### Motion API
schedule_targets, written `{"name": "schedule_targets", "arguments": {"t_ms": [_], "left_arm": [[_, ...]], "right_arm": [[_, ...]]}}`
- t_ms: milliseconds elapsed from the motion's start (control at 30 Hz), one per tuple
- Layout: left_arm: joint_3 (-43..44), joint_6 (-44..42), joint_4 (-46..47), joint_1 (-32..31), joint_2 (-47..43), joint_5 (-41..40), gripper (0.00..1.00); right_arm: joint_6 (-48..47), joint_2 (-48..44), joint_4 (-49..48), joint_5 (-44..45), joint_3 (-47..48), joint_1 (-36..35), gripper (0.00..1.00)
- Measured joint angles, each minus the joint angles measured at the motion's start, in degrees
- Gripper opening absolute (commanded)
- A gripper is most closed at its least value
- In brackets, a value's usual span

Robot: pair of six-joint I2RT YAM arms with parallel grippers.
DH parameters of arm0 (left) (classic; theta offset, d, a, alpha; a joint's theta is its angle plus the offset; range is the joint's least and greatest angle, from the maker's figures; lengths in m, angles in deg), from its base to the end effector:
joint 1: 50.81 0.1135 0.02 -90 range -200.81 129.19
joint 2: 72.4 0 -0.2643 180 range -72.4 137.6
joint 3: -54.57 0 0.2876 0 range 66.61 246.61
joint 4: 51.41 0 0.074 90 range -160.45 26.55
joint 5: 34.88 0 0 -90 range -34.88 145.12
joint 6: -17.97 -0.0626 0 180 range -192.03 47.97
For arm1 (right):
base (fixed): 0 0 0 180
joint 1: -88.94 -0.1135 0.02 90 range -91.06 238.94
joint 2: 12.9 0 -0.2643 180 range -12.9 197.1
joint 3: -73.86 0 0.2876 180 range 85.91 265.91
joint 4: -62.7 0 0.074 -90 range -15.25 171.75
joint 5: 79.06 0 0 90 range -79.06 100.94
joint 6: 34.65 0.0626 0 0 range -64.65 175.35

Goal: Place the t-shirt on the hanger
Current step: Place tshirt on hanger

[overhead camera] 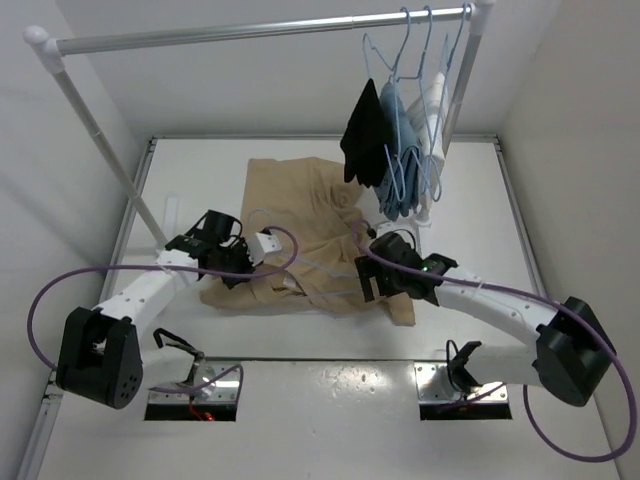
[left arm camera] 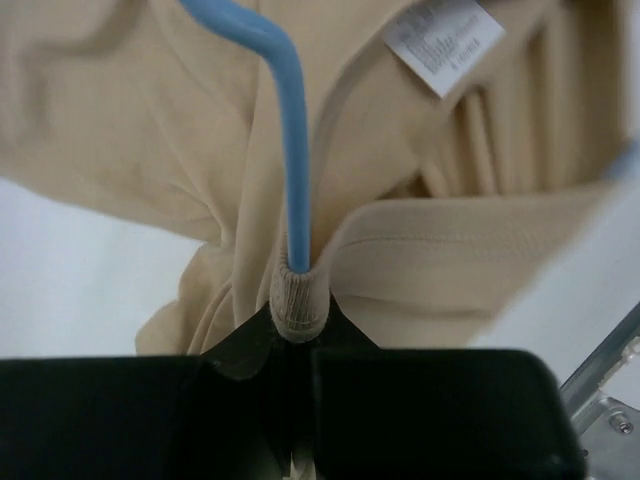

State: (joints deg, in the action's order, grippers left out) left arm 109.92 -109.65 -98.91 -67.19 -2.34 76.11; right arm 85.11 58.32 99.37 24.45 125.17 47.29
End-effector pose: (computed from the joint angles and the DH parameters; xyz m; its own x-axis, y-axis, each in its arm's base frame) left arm 0.2525 -0.0976 0.1718 -0.4138 0.7156 -0.5627 0.8536 0.5199 0.0336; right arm 0.2186 0.1749 0.1532 -0.8144 -0.0785 -0.5749 -0.1679 0.9803 0.1041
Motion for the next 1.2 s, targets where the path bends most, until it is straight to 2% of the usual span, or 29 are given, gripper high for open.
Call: {"name": "schedule_targets", "arguments": {"t_ms": [133,267,367,400,500,600,900,1200], "left_arm": [[-0.8,2.2,0.0,0.6,0.3,-4.0,0.00],[-1.7,2.3,-0.7,2.4,1.4,-9.4,0.00],[-2.0,1.9,-1.1,2.8,2.4,-11.1,0.00],[-2.0,1.7,-1.3,2.7,2.6,-11.4,0.00],[-2.0,1.7,-1.2,2.5,2.7,-11.1,0.00],[-2.0,1.6,-1.1,2.7,2.7,-10.8,0.00],[-1.9,0.4,2.8,3.0,2.7,-10.6,0.00],[-1.9,0.8,5.1,3.9,1.8,-10.9,0.00]], "right_arm": [[-4.3,2.1,1.7,0.1,3.4,-7.7,0.84],[-9.0,11.5,4.7,3.1,12.6,-14.6,0.75],[-10.5,15.6,4.5,4.3,13.2,-17.2,0.73],[-10.3,16.0,4.0,5.0,12.4,-17.5,0.73],[-8.3,14.8,0.7,7.2,8.3,-17.3,0.84],[-5.4,12.0,-0.5,10.1,6.1,-16.9,0.90],[3.8,2.8,0.4,17.9,6.0,-13.8,0.93],[9.6,1.8,8.5,21.2,5.9,-11.2,0.99]]}}
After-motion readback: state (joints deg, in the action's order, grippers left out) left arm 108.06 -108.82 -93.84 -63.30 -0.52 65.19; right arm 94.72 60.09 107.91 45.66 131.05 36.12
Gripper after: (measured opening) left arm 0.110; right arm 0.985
